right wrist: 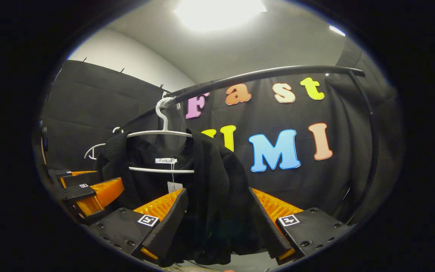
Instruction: Grasp the clothes on the hanger with both hands and then place them into the laundry hamper below.
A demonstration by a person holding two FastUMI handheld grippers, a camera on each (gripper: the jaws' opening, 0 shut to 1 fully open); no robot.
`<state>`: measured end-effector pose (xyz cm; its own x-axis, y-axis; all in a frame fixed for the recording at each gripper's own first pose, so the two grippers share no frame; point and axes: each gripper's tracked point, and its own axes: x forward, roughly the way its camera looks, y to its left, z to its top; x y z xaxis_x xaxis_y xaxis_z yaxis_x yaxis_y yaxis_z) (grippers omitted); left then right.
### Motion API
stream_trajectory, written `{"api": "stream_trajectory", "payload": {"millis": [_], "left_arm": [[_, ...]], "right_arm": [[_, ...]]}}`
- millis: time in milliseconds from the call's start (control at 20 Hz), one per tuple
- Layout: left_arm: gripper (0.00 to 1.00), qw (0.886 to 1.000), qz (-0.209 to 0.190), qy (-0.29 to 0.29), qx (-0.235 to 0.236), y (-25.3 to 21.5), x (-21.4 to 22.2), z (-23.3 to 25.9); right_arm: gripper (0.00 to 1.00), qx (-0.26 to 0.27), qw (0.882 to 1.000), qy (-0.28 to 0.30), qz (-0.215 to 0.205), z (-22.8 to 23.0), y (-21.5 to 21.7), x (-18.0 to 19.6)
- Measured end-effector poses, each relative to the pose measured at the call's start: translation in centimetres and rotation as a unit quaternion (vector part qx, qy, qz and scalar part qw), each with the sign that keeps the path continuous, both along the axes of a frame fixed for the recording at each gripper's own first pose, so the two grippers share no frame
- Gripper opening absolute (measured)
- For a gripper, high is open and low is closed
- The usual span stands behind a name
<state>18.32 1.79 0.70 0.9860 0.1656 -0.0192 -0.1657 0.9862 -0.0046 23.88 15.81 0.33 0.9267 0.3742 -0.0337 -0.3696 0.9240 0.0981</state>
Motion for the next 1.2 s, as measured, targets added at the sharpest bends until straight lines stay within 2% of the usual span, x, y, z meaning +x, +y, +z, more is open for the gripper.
{"api": "stream_trajectory", "payload": {"millis": [100,200,300,350,700,950,1100,1150,1200], "left_arm": [[0.95,1.000,0.008,0.006,-0.001,-0.1,0.8,-0.5],[0.95,1.000,0.014,0.014,0.004,-0.2,1.6,-1.0],[0.95,1.000,0.019,0.020,0.012,-0.3,2.4,-1.3],[0.95,0.999,0.023,0.022,0.015,-0.3,2.8,-1.4],[0.96,0.997,0.051,0.044,0.026,-0.2,4.9,-3.0],[0.96,0.996,0.068,0.058,0.024,0.4,5.7,-3.9],[0.75,0.995,0.077,0.062,0.021,1.1,5.6,-4.3],[0.67,0.995,0.075,0.065,0.017,1.3,5.6,-4.4],[0.60,0.995,0.070,0.068,0.014,1.1,5.6,-4.6]], "right_arm": [[0.96,0.005,1.000,0.009,0.007,-0.6,0.4,1.3],[0.99,0.011,1.000,0.016,0.016,-1.1,1.0,2.5],[0.94,0.013,0.999,0.026,0.025,-1.8,1.5,3.6],[0.97,0.015,0.999,0.030,0.030,-2.1,1.9,4.1],[0.96,0.018,0.998,0.046,0.037,-3.5,3.5,7.2],[0.96,0.033,0.996,0.071,0.042,-4.3,4.4,8.0],[0.50,0.032,0.996,0.076,0.046,-4.4,4.4,8.1],[0.43,0.032,0.995,0.077,0.046,-4.5,4.5,8.1],[0.23,0.033,0.995,0.078,0.043,-4.4,4.3,8.1]]}}
